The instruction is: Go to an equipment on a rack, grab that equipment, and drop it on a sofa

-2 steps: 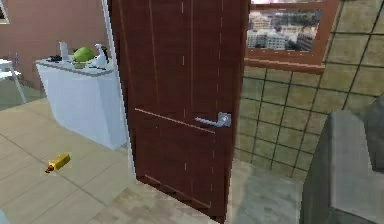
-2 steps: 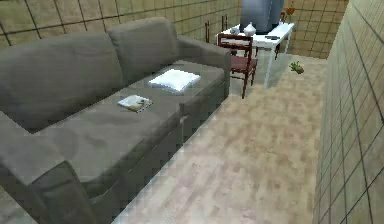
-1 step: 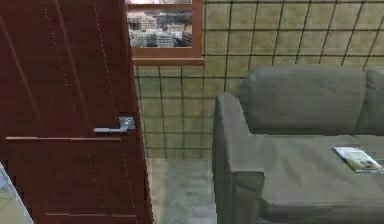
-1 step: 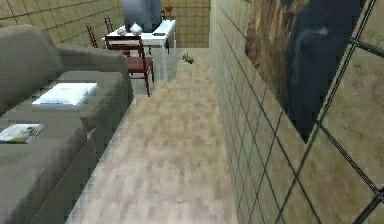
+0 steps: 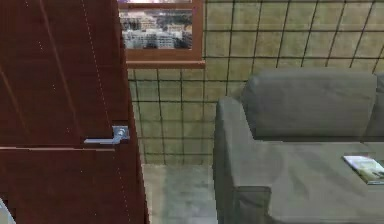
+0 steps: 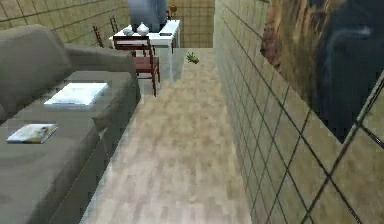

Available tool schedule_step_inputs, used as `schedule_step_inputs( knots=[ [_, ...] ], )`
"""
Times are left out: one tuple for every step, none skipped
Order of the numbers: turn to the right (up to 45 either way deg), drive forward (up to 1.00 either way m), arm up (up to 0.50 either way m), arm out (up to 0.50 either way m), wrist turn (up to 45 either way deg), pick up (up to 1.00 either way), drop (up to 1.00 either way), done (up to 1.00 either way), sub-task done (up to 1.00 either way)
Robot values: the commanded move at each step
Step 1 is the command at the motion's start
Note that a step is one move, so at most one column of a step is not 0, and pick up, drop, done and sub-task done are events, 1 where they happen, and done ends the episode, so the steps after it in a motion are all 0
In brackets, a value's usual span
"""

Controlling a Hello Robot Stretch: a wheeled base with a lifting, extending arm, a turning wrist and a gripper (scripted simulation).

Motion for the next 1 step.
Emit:
schedule_step_inputs(
  knots=[
    [-45.0,0.00,0.00,0.00,0.0,0.00,0.00,0.00,0.00]
  ],
)
